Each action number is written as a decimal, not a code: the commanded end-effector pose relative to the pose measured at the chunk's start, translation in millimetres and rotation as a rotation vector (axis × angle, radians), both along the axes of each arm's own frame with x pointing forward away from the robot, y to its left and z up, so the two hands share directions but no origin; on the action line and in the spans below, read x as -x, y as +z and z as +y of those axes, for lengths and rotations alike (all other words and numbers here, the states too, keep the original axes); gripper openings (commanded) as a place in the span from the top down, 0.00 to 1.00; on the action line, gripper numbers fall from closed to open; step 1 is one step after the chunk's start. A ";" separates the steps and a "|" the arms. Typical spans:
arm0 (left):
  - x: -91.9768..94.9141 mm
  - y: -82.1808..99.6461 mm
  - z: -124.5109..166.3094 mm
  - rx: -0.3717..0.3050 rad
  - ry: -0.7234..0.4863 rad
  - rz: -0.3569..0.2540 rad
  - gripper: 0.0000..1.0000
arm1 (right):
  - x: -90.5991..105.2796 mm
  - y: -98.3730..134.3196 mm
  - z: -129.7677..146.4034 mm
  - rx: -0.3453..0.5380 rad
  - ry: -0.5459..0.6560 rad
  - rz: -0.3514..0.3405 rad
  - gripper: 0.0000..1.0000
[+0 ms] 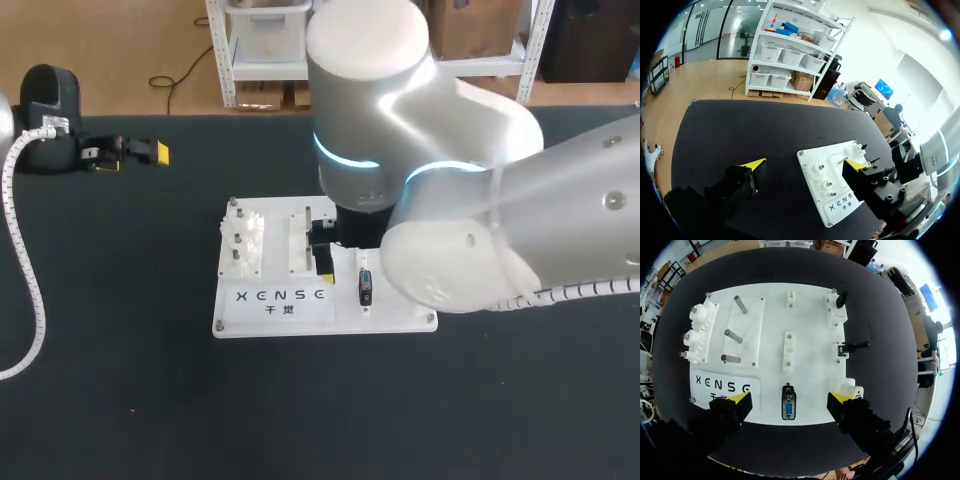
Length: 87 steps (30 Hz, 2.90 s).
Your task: Insert the USB connector, Ethernet cable, and multi-pin plug into their matching sockets one by one.
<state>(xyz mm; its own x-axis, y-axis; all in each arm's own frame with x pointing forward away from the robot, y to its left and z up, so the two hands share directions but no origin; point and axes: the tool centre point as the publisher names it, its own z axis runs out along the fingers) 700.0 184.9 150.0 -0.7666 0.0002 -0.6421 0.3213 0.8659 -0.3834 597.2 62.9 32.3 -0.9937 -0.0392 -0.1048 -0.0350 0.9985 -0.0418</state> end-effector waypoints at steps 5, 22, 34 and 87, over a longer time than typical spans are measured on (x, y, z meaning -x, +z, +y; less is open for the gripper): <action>0.0 0.0 0.0 0.000 0.000 0.000 0.00 | -1.2 -9.3 3.9 0.004 -0.018 0.026 0.00; 0.0 0.0 0.0 0.000 0.000 0.000 0.00 | 4.9 -14.9 -3.0 -0.033 -0.059 0.070 0.58; 0.0 0.0 0.0 0.000 0.000 0.000 0.00 | 9.0 -18.5 -6.0 -0.041 -0.064 0.093 0.67; 0.0 0.0 0.0 0.000 0.000 0.000 0.00 | 6.5 33.9 -47.7 0.012 -0.036 0.033 1.00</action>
